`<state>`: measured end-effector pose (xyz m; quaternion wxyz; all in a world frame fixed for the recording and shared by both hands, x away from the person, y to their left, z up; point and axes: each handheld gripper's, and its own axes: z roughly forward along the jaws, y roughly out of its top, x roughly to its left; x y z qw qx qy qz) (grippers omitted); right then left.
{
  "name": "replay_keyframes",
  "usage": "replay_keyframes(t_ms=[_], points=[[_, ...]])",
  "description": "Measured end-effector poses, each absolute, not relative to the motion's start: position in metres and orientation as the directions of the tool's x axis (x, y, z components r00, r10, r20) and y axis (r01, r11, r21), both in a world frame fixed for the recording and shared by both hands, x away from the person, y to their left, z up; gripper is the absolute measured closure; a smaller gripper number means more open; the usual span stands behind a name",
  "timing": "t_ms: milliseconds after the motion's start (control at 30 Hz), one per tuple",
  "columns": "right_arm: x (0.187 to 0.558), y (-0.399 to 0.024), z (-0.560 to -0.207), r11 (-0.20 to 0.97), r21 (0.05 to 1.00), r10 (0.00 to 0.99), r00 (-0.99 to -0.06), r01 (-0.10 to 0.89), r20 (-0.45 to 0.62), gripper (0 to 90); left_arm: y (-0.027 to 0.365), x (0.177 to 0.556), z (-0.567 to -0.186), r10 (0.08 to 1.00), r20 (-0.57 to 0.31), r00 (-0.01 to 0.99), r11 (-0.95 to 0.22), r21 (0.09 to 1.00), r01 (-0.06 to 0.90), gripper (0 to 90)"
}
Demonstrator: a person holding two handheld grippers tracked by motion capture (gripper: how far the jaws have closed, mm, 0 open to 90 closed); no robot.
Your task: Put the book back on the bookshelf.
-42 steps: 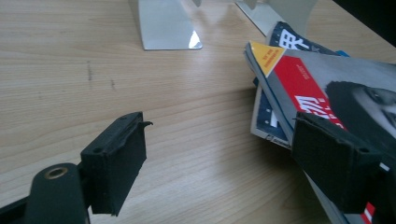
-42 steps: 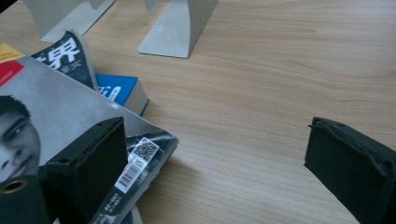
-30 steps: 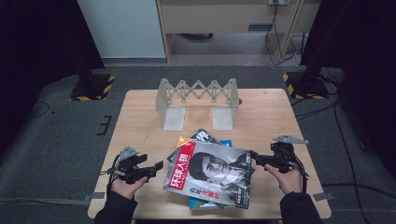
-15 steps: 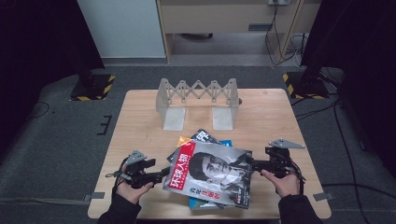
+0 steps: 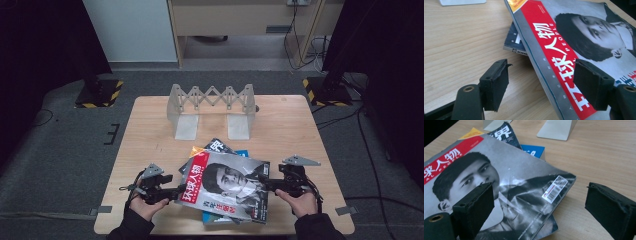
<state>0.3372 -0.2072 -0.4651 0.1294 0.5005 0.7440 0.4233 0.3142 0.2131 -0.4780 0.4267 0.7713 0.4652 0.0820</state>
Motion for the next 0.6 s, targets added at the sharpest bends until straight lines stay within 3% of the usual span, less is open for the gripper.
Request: replay_keyframes(t_ms=[600], points=[[0.328, -0.199, -0.480, 0.180, 0.726, 0.845, -0.482, 0.664, 0.232, 10.3, 0.203, 0.317, -0.486, 0.774, -0.323, 0.545, -0.214, 0.677, 0.704, 30.9]])
